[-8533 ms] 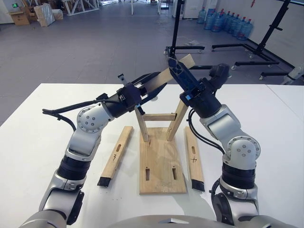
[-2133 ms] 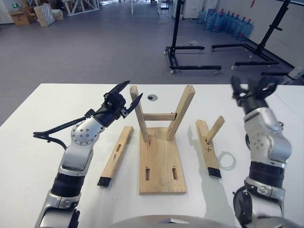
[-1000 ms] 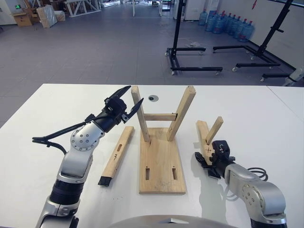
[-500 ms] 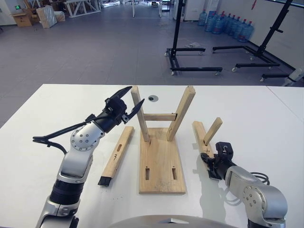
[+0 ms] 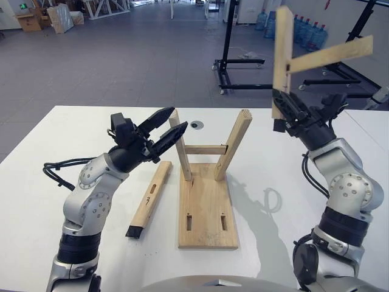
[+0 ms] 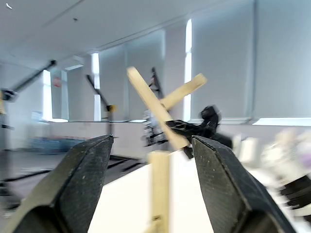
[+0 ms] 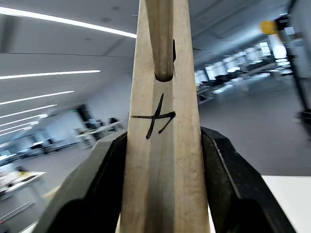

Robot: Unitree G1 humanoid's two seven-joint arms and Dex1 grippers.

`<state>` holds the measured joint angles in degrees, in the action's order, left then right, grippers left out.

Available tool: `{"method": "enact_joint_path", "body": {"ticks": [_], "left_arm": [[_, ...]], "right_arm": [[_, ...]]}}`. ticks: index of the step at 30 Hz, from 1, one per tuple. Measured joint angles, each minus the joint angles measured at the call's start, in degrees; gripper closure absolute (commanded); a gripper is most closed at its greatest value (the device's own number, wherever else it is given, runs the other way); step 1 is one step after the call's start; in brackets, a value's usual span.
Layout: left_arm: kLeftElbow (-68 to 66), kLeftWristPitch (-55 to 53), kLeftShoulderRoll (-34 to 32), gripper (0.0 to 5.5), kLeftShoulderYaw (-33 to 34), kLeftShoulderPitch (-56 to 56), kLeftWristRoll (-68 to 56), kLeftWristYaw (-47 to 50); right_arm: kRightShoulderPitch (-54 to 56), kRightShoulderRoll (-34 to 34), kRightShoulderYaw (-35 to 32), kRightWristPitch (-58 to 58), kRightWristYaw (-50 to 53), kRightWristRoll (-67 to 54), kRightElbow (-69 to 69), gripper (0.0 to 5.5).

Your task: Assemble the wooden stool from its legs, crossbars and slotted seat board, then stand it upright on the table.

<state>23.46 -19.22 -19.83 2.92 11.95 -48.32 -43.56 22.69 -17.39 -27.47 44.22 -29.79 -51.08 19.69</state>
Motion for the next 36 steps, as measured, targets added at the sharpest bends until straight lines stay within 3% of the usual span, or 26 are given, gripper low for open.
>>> {"method": "enact_joint_path", "body": {"ticks": [4,7,12,17,30,36], "left_arm": [[0.6,-8.3,-1.2,2.57,-0.5,0.0,-10.3,-3.9],[0.0,-12.4,-1.0,2.07,-1.8,0.0,-13.7,-4.4],[-1.8,-15.3,-0.7,1.39,-2.8,0.0,-13.9,-4.1],[-2.5,-16.4,-0.6,1.39,-2.8,0.1,-13.8,-3.7],[-1.2,-18.6,0.2,3.3,-0.7,1.3,-20.9,-6.1],[-1.4,-17.4,0.1,3.45,-1.2,1.5,-17.0,-7.5]], "right_arm": [[-7.0,-4.5,10.4,1.3,-13.0,-3.6,7.4,3.45],[-10.5,-7.0,17.6,-0.2,-20.2,-2.0,8.8,3.45],[-12.3,-9.0,21.3,-3.5,-25.7,-0.6,8.0,3.45],[-13.3,-10.6,25.6,-5.6,-28.3,1.9,7.0,3.45],[-16.6,-8.6,27.2,-7.4,-31.0,-1.9,3.8,3.45],[-17.2,-9.3,26.6,-5.7,-29.9,-3.2,4.5,3.45]]}}
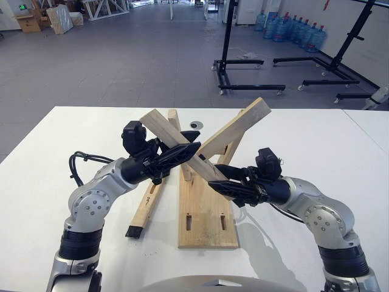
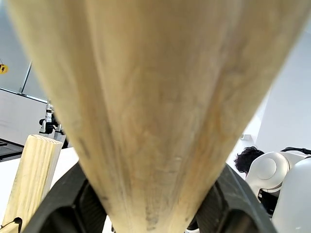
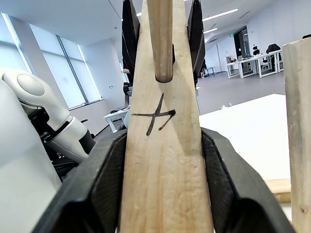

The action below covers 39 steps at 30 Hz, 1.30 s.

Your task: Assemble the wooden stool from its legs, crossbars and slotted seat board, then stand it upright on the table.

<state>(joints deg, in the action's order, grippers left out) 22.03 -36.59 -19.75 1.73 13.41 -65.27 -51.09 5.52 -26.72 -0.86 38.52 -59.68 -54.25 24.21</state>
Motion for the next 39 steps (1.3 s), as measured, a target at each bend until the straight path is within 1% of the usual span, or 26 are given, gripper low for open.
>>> {"method": "enact_joint_path", "body": {"ticks": [7,8,13,14,15,18,21,24,26,28,31,36,39], "left_arm": [[0.0,1.0,-1.2,3.46,-0.3,-0.4,2.1,-2.7],[-0.1,1.0,-1.3,3.46,-0.2,-0.4,2.2,-2.9],[-0.3,1.4,-2.6,3.46,-0.2,-0.6,4.4,-4.6],[-0.4,2.5,-3.0,3.46,-0.2,-0.6,5.5,-6.2],[-0.6,3.3,-3.7,3.46,0.4,-0.3,6.1,-7.6],[-2.9,5.0,-9.0,3.46,5.7,1.3,7.6,-10.8],[-3.2,3.9,-13.1,3.46,8.4,1.0,7.4,-12.0],[-0.9,1.9,-13.8,3.46,6.8,-1.6,7.5,-11.9],[2.3,0.5,-13.5,3.46,3.4,-3.6,7.6,-11.4],[3.0,-0.3,-13.8,3.46,1.4,-4.7,8.7,-11.2],[1.9,-0.9,-17.0,3.46,-2.3,-6.8,14.6,-11.7],[2.4,-0.8,-20.9,3.46,-0.6,-7.4,15.3,-13.1],[2.4,-0.8,-21.9,3.46,-0.1,-7.8,15.6,-13.3]], "right_arm": [[0.0,-0.6,1.5,-2.3,-0.8,3.1,0.0,3.45],[0.1,-0.7,1.9,-2.3,-0.7,3.3,-0.1,3.08],[0.5,-2.1,3.1,2.9,0.5,2.4,-2.8,2.1],[-0.2,-3.3,2.9,3.6,0.0,2.2,-2.7,2.04],[-1.3,-4.4,2.4,4.2,-0.3,1.7,-2.5,2.04],[-6.1,-9.1,-1.3,5.2,-2.0,0.3,-0.8,2.04],[-7.7,-13.3,-3.4,2.9,-4.2,3.7,-1.9,2.04],[-5.7,-16.1,-6.1,1.7,-4.5,6.2,-8.6,2.04],[-1.3,-17.6,-8.2,1.3,-4.2,7.5,-13.9,2.04],[1.6,-17.8,-8.5,1.2,-4.0,8.3,-16.6,2.04],[3.5,-18.2,-8.5,1.0,-3.8,10.1,-19.5,2.04],[3.7,-18.3,-8.5,1.3,-3.8,10.5,-20.0,2.04],[3.7,-18.3,-8.4,1.3,-3.7,11.0,-19.7,2.04]]}}
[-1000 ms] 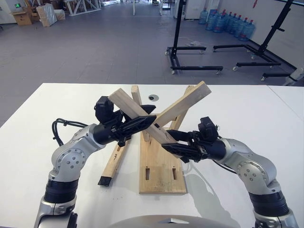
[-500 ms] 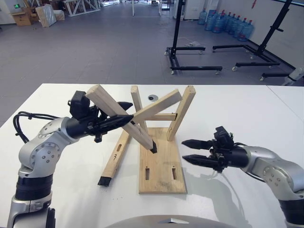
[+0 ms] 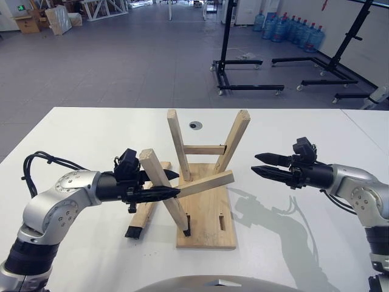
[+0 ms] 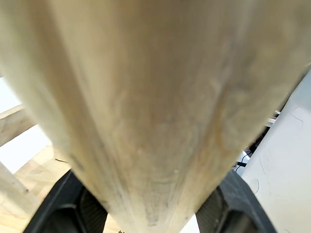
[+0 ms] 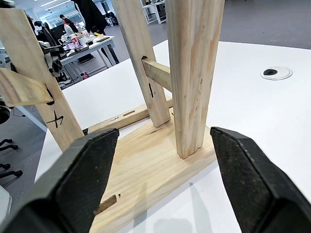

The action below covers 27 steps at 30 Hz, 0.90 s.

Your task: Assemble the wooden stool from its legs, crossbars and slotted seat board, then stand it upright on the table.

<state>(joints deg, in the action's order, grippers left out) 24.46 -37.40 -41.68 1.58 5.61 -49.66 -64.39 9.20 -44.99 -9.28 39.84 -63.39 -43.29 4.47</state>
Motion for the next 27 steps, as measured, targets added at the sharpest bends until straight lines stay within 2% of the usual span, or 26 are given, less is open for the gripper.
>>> {"method": "enact_joint_path", "body": {"ticks": [6,17,24,27], "left_arm": [[-2.1,0.2,-0.1,3.46,-1.0,1.9,1.0,-0.7],[-14.0,8.2,0.1,3.46,-11.7,14.7,10.5,-8.0],[-8.8,17.4,-1.1,3.46,-17.7,14.8,18.5,-5.7],[-7.6,19.4,-1.4,3.46,-18.2,12.5,19.0,-3.6]], "right_arm": [[0.1,0.9,1.5,-0.1,0.6,1.8,-0.4,2.04],[-0.7,4.4,2.7,-0.6,1.8,2.8,-0.4,2.04],[-2.4,5.8,2.5,-0.6,3.3,2.8,0.8,2.04],[-3.1,6.2,2.5,-0.6,3.8,2.8,1.0,2.04]]}}
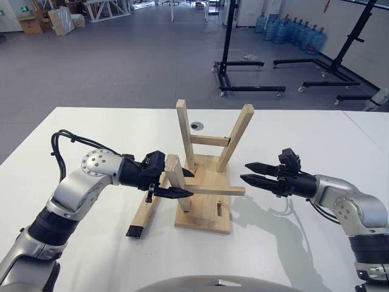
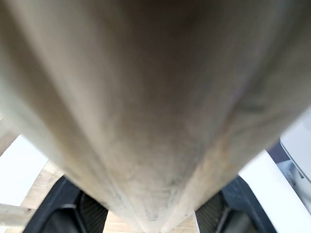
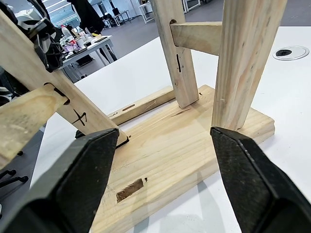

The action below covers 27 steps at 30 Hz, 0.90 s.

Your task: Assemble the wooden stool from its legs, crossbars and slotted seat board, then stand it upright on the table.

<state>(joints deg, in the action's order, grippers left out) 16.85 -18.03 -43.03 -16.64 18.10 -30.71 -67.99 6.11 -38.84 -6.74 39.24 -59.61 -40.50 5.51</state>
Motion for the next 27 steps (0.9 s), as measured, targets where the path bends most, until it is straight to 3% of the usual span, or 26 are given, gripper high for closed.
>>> {"method": "enact_joint_path", "body": {"ticks": [3,5,8,18,20,24,26,27], "left_arm": [[-0.3,3.2,-0.3,3.46,-0.4,-1.6,0.1,1.1],[-2.0,5.2,-0.4,2.97,-0.9,-1.5,1.8,2.2],[-14.9,3.4,-2.3,2.52,-6.2,-5.9,17.7,7.7],[-8.1,4.7,-2.6,1.13,2.2,-9.2,17.6,8.7],[-7.7,4.4,-2.7,1.13,4.6,-9.5,18.9,11.7],[-2.8,-8.3,-1.8,1.13,9.3,-11.4,24.0,24.6],[-0.6,-13.2,1.8,1.13,9.6,-11.9,24.6,29.3],[1.2,-17.4,7.2,1.13,8.7,-12.2,25.1,34.7]], "right_arm": [[0.0,0.6,0.0,0.0,0.5,0.0,0.0,2.04],[0.0,1.1,0.0,-0.1,0.6,0.0,-0.1,2.04],[0.2,1.9,0.0,-1.2,1.6,1.0,-0.6,2.04],[-0.5,4.0,-0.7,-3.3,3.6,1.7,-0.6,2.04],[-1.3,4.7,-1.0,-3.7,4.4,1.7,-0.1,2.04],[-4.1,6.2,-1.7,-4.4,6.2,1.7,2.2,2.04],[-6.0,6.7,-2.2,-4.5,7.2,1.6,3.4,2.04],[-7.2,7.4,-2.4,-4.9,8.1,1.6,4.1,2.04]]}}
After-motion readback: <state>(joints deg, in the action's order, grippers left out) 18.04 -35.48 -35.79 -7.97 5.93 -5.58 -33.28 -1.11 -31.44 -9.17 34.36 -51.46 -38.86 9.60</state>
